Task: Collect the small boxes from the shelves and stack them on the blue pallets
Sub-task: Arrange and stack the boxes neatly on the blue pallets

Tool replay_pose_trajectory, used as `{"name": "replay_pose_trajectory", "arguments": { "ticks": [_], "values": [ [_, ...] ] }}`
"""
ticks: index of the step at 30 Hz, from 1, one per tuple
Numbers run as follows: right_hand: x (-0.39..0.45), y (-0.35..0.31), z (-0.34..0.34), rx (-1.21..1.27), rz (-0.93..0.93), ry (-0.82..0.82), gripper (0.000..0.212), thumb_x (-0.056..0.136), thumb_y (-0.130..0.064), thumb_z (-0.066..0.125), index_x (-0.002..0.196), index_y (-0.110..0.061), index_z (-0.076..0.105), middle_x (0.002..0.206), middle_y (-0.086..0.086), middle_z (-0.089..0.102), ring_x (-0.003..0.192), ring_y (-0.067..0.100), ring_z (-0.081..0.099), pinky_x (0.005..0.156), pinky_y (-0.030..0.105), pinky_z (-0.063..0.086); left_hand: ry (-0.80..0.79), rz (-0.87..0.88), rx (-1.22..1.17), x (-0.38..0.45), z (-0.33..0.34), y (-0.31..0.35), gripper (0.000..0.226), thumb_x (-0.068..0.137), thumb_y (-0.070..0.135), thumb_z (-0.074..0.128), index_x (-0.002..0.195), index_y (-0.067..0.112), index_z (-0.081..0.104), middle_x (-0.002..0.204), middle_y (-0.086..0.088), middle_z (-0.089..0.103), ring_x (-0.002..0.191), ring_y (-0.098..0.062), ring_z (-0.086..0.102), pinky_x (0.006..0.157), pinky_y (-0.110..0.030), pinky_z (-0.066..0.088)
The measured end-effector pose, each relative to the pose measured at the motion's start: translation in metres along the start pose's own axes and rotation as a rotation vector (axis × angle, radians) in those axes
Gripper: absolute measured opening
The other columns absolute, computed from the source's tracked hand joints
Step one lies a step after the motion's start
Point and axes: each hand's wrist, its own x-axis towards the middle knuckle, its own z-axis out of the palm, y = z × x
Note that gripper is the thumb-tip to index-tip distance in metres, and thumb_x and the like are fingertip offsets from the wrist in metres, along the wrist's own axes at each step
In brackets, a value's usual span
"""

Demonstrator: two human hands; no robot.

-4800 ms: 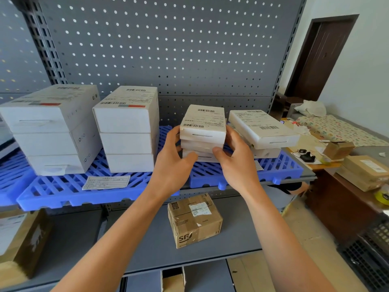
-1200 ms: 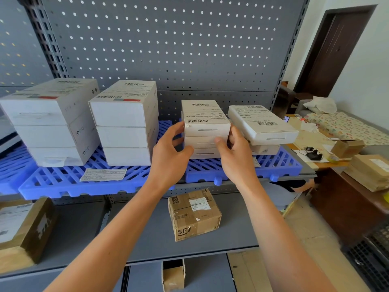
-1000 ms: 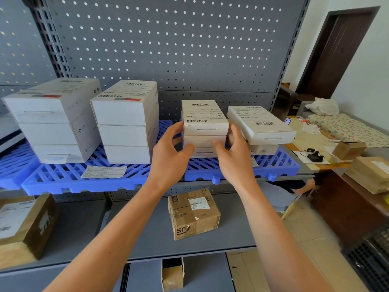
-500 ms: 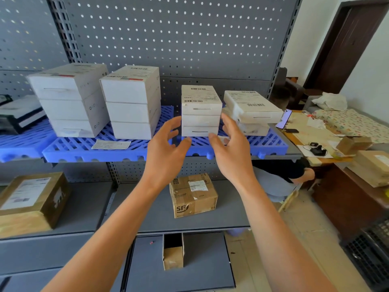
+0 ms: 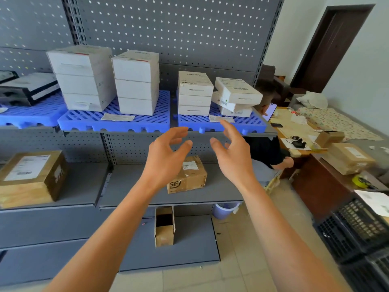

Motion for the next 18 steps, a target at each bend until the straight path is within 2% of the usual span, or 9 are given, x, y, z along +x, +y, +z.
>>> {"name": "replay_pose_trajectory", "arguments": {
  "ticks": [2, 3, 5, 8, 10, 12, 14, 16, 18],
  "values": [
    [-0.001, 0.005, -0.01, -0.003, 0.011, 0.027, 0.057, 0.099, -0.024, 0.059, 0.152, -0.027, 0.037, 0.141, -0.009, 0.053, 0.115, -0.003, 0.044, 0.081, 0.005, 0.045, -0.001, 0.012, -0.016, -0.002, 0.007, 0.007, 0.037, 0.098, 0.032, 0.062, 0.135, 0.029, 0.059, 0.127, 0.019, 0.063, 0.118, 0.004, 0.057, 0.099, -0.024, 0.047],
    [0.0, 0.008, -0.014, -0.005, 0.015, 0.036, 0.059, 0.099, -0.024, 0.06, 0.152, -0.026, 0.036, 0.137, -0.014, 0.053, 0.115, -0.001, 0.045, 0.083, 0.005, 0.045, 0.0, 0.02, -0.024, -0.001, 0.011, 0.01, 0.038, 0.098, 0.032, 0.062, 0.135, 0.029, 0.058, 0.128, 0.019, 0.063, 0.118, 0.005, 0.057, 0.096, -0.019, 0.047],
    [0.007, 0.015, -0.023, -0.003, 0.016, 0.057, 0.061, 0.099, -0.023, 0.06, 0.154, -0.024, 0.033, 0.127, -0.02, 0.05, 0.114, 0.001, 0.039, 0.073, -0.003, 0.04, 0.002, 0.031, -0.036, 0.004, 0.02, 0.016, 0.039, 0.098, 0.031, 0.062, 0.136, 0.029, 0.057, 0.129, 0.02, 0.062, 0.117, 0.007, 0.057, 0.085, -0.008, 0.044],
    [0.028, 0.026, -0.036, 0.01, 0.013, 0.097, 0.065, 0.098, -0.02, 0.062, 0.155, -0.021, 0.03, 0.132, -0.001, 0.059, 0.114, 0.01, 0.033, 0.065, -0.001, 0.04, 0.001, 0.041, -0.052, 0.021, 0.039, 0.025, 0.041, 0.098, 0.031, 0.062, 0.139, 0.029, 0.055, 0.133, 0.02, 0.06, 0.118, 0.007, 0.055, 0.082, -0.006, 0.043],
    [0.045, 0.036, -0.043, 0.009, 0.005, 0.124, 0.07, 0.097, -0.021, 0.063, 0.156, -0.021, 0.026, 0.137, -0.001, 0.053, 0.118, 0.008, 0.038, 0.078, 0.002, 0.04, 0.01, 0.034, -0.065, 0.038, 0.053, 0.03, 0.043, 0.099, 0.031, 0.061, 0.141, 0.029, 0.053, 0.136, 0.018, 0.058, 0.121, 0.005, 0.055, 0.087, -0.009, 0.042],
    [0.064, 0.046, -0.049, 0.017, -0.007, 0.143, 0.076, 0.096, -0.022, 0.066, 0.157, -0.023, 0.02, 0.153, -0.004, 0.041, 0.133, 0.005, 0.04, 0.103, 0.014, 0.036, 0.021, 0.021, -0.075, 0.055, 0.069, 0.035, 0.045, 0.099, 0.032, 0.06, 0.144, 0.029, 0.05, 0.141, 0.015, 0.056, 0.124, 0.002, 0.053, 0.092, -0.011, 0.041],
    [0.085, 0.06, -0.051, 0.027, -0.038, 0.151, 0.084, 0.093, -0.022, 0.069, 0.158, -0.025, 0.016, 0.159, -0.003, 0.033, 0.145, 0.013, 0.033, 0.117, 0.032, 0.033, 0.032, 0.019, -0.068, 0.07, 0.085, 0.038, 0.048, 0.1, 0.032, 0.059, 0.146, 0.028, 0.047, 0.145, 0.014, 0.052, 0.129, -0.002, 0.051, 0.101, -0.02, 0.042],
    [0.105, 0.073, -0.05, 0.027, -0.087, 0.182, 0.09, 0.089, -0.021, 0.074, 0.156, -0.027, 0.015, 0.158, -0.003, 0.035, 0.144, 0.018, 0.036, 0.115, 0.045, 0.038, 0.058, 0.019, -0.063, 0.082, 0.099, 0.039, 0.05, 0.1, 0.032, 0.059, 0.148, 0.028, 0.044, 0.147, 0.014, 0.05, 0.133, -0.005, 0.048, 0.108, -0.029, 0.042],
    [0.122, 0.083, -0.049, 0.002, -0.119, 0.212, 0.097, 0.085, -0.023, 0.078, 0.157, -0.023, 0.013, 0.158, -0.001, 0.034, 0.144, 0.021, 0.035, 0.113, 0.05, 0.04, 0.085, 0.013, -0.057, 0.092, 0.111, 0.038, 0.052, 0.099, 0.032, 0.06, 0.149, 0.029, 0.043, 0.148, 0.014, 0.049, 0.135, -0.006, 0.047, 0.111, -0.033, 0.041]
  ]
}}
